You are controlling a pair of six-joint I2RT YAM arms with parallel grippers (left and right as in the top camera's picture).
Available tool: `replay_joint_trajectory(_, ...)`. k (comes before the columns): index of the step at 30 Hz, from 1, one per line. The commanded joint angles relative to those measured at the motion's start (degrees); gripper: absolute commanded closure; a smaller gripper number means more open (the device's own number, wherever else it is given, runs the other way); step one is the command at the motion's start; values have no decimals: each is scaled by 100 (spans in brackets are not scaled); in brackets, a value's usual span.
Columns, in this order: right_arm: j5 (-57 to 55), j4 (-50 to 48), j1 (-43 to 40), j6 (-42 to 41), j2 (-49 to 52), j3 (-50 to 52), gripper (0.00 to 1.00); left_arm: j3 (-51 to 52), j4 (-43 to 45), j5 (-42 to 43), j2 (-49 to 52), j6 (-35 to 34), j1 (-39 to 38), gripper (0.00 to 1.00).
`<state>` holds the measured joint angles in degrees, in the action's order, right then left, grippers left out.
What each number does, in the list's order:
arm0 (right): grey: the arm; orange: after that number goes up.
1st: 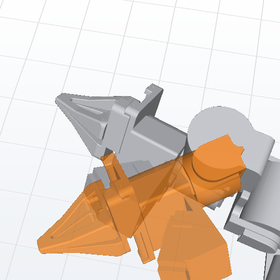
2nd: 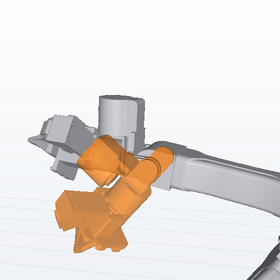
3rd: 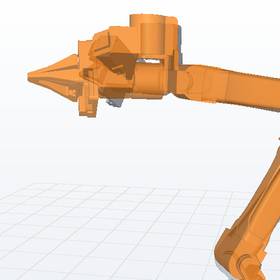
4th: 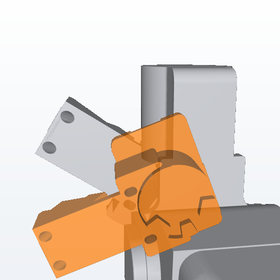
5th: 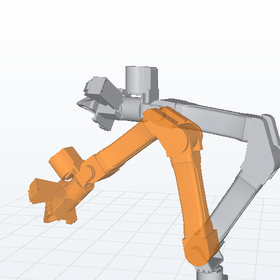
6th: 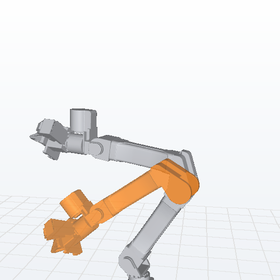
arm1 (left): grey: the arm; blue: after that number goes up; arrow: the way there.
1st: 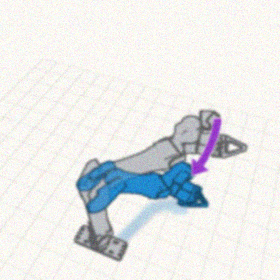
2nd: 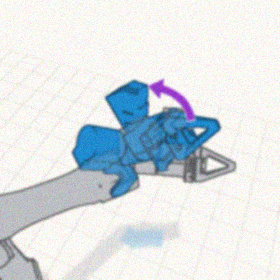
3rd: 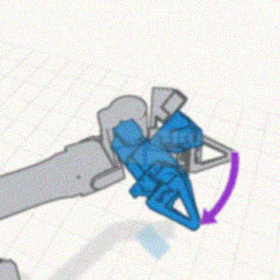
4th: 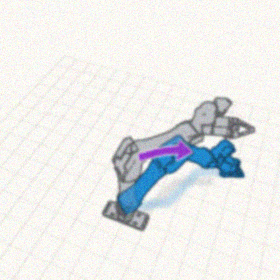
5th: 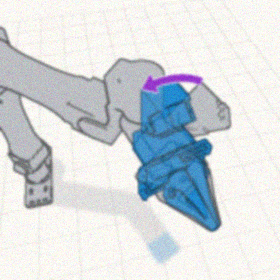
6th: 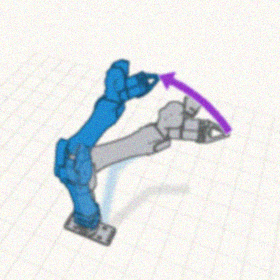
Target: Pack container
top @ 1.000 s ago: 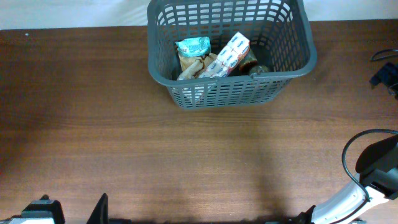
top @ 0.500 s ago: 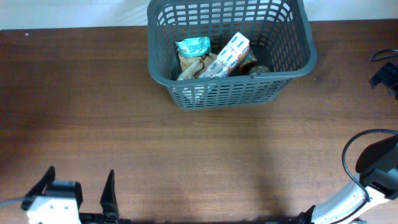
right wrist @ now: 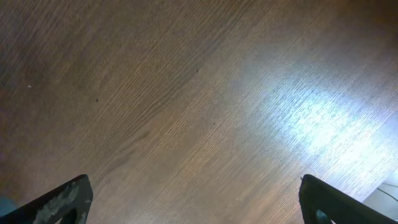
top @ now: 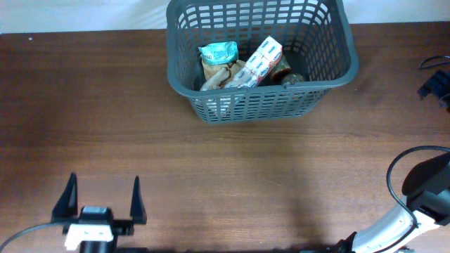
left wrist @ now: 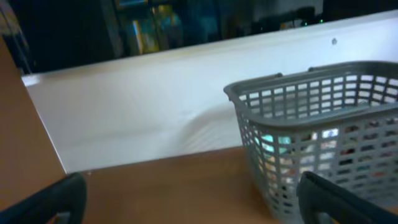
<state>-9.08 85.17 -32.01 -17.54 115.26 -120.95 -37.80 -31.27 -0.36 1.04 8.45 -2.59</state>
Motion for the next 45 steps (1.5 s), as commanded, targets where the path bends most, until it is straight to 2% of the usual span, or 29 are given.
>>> replay_joint_trajectory(1, -11, -15, -22, 33, -57, 15, 1, 503, 599, 59, -70, 470, 31, 1)
replay_joint_trajectory(10, -11, -15, -22, 33, -57, 15, 1, 2170, 2916, -4, -70, 509, 31, 1)
replay_joint_trajectory(14, -11, -15, -22, 33, -57, 15, 1, 2728, 3453, -98, -70, 378, 31, 1)
replay_joint_trajectory(17, -11, -15, -22, 33, -57, 15, 1, 2953, 3475, -251, -70, 166, 31, 1)
replay_joint_trajectory(24, -11, -15, -22, 33, -57, 15, 1, 3342, 3536, -555, -70, 146, 31, 1)
replay_joint_trajectory(28, -11, -15, -22, 33, -57, 15, 1, 3742, 3943, -658, -72, 146, 31, 1)
replay_joint_trajectory(33, -11, -15, -22, 33, -57, 15, 1, 3733, 3692, -730, -72, 153, 31, 1)
replay_joint_trajectory(39, -11, -15, -22, 33, -57, 15, 1, 3733, 2719, -846, -72, 149, 31, 1)
replay_joint_trajectory(45, -11, -15, -22, 33, -57, 15, 1, 3733, 2734, -850, -72, 192, 66, 1)
